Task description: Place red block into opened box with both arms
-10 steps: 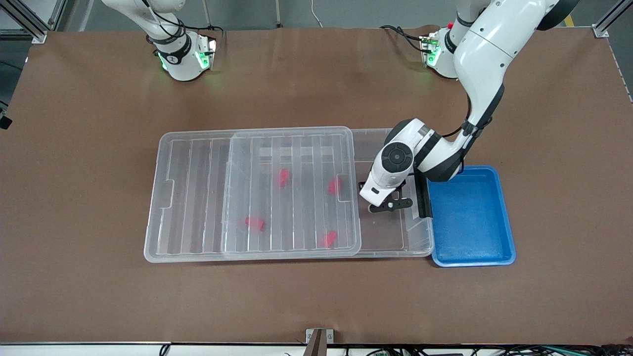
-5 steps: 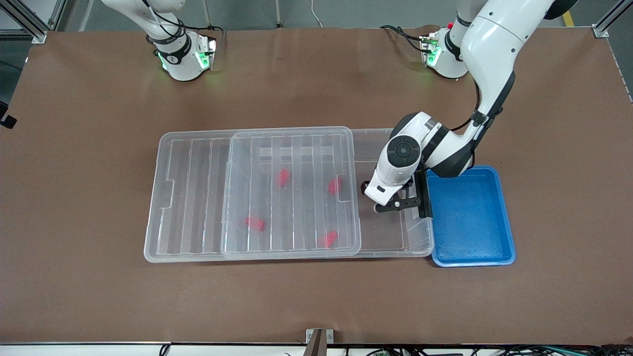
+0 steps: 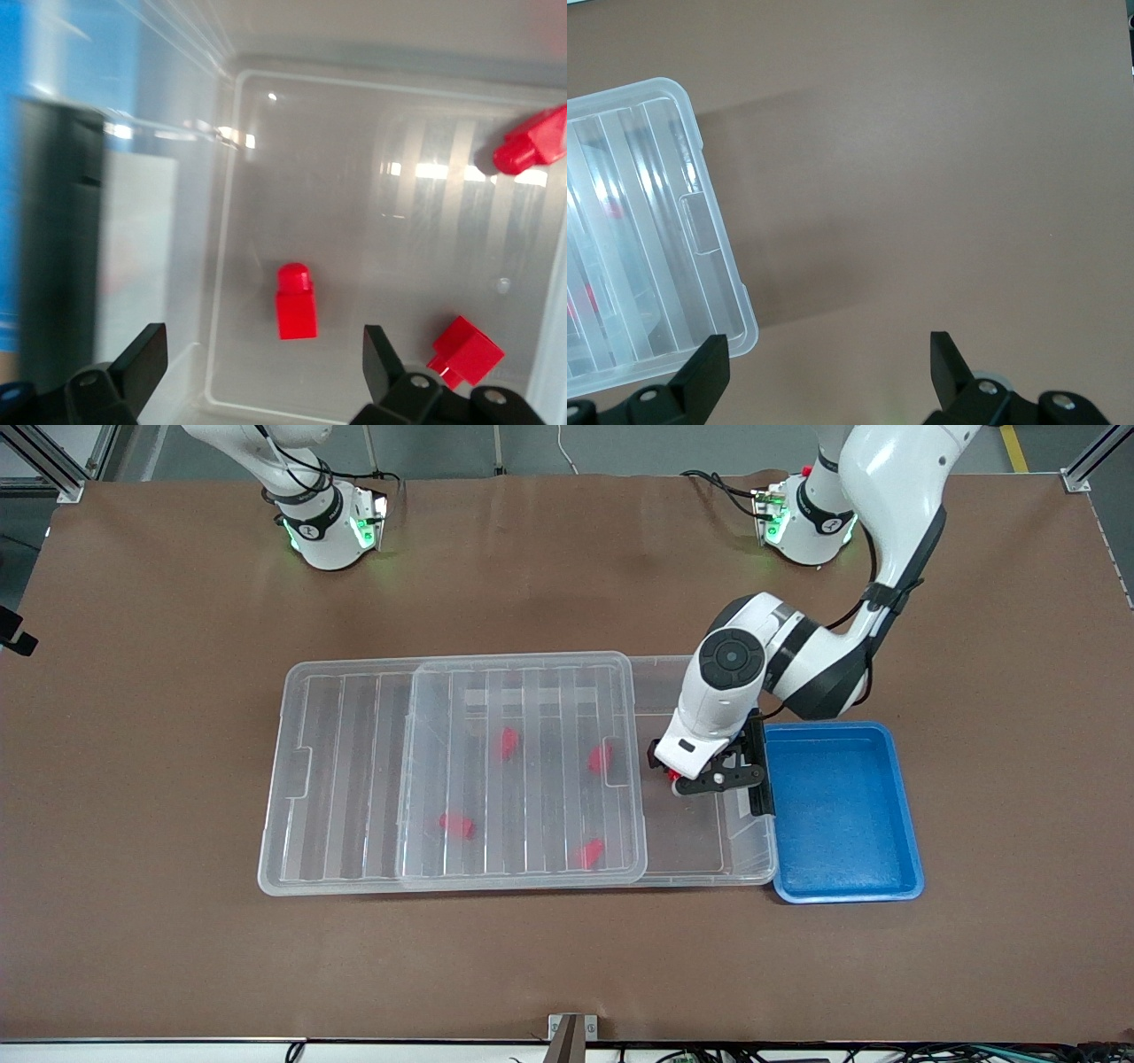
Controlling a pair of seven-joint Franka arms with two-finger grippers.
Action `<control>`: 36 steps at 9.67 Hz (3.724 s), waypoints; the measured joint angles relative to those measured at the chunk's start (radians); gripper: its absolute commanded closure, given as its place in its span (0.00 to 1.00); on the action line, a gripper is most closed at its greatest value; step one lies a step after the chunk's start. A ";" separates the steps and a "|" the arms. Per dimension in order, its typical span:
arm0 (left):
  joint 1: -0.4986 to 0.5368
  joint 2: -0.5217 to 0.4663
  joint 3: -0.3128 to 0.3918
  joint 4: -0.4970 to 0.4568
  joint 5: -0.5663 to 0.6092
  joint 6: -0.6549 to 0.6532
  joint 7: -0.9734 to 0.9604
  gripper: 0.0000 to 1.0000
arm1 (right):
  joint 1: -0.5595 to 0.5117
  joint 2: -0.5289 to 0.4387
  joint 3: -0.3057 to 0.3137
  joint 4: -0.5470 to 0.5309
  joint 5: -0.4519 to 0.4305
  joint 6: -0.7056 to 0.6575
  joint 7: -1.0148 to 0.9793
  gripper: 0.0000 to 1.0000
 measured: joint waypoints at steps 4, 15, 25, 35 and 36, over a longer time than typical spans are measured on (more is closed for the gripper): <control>0.112 -0.100 -0.009 0.232 -0.056 -0.289 0.229 0.00 | 0.010 0.043 0.007 -0.016 0.013 0.021 -0.022 0.22; 0.279 -0.379 0.111 0.362 -0.245 -0.623 0.657 0.00 | 0.039 0.291 0.085 -0.416 0.093 0.575 -0.319 0.95; 0.217 -0.556 0.238 0.148 -0.291 -0.657 0.782 0.00 | 0.055 0.308 0.181 -0.425 0.217 0.565 -0.231 0.94; 0.219 -0.553 0.240 0.147 -0.291 -0.655 0.781 0.00 | 0.064 0.382 0.328 -0.355 0.222 0.569 -0.050 0.94; 0.220 -0.553 0.241 0.147 -0.291 -0.655 0.782 0.00 | 0.064 0.392 0.334 -0.345 0.223 0.569 -0.045 0.94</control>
